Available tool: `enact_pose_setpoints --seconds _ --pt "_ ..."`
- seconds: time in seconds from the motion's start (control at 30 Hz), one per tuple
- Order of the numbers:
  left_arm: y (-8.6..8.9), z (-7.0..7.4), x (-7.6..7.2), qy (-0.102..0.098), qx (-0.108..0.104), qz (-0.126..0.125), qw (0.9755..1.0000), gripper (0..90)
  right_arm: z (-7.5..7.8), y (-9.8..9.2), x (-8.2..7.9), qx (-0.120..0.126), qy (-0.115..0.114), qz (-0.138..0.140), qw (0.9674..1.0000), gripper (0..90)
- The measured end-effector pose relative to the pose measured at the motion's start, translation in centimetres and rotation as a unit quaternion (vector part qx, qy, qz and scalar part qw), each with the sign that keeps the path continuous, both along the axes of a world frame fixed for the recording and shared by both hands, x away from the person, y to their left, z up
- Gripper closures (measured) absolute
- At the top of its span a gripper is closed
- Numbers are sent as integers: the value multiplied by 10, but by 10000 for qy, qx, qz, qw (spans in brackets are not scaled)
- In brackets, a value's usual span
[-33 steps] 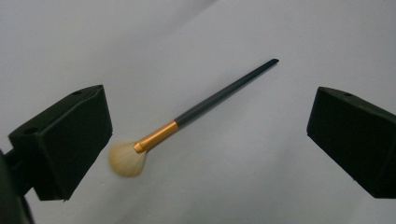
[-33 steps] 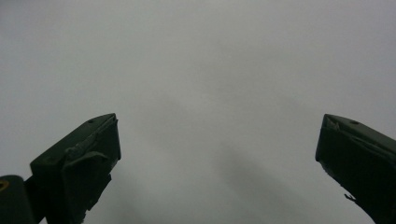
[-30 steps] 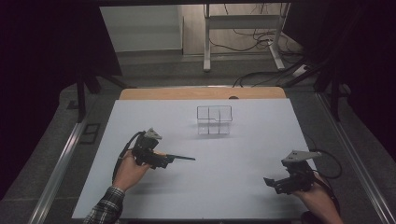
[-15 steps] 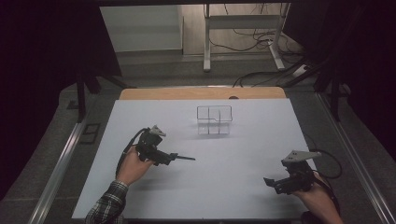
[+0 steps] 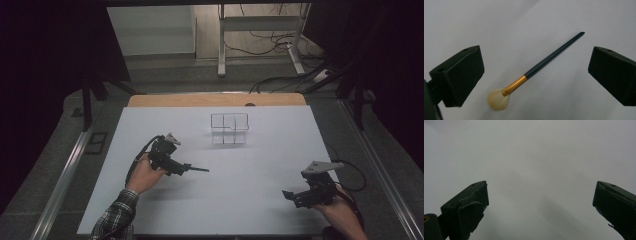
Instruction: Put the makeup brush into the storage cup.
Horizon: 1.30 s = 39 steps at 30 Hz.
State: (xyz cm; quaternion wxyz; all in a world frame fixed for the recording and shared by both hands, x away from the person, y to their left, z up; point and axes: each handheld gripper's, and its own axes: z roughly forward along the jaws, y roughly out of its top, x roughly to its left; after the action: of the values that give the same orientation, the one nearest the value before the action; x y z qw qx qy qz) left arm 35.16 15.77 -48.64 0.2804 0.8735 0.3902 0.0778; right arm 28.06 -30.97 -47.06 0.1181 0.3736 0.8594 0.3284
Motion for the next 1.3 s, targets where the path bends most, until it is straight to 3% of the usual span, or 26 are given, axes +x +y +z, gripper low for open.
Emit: enact_pose_setpoints --seconds 0.7,1.1,1.3 --pt "-16 -5 17 201 402 -242 9987 13 -1 0 0 -8 -2 26 10000 6" --pt "-17 -14 24 354 414 -315 9980 9 -1 1 0 -20 27 41 10000 7" --pt "-19 -20 25 394 561 -405 9968 14 -2 1 0 -40 19 64 10000 9"
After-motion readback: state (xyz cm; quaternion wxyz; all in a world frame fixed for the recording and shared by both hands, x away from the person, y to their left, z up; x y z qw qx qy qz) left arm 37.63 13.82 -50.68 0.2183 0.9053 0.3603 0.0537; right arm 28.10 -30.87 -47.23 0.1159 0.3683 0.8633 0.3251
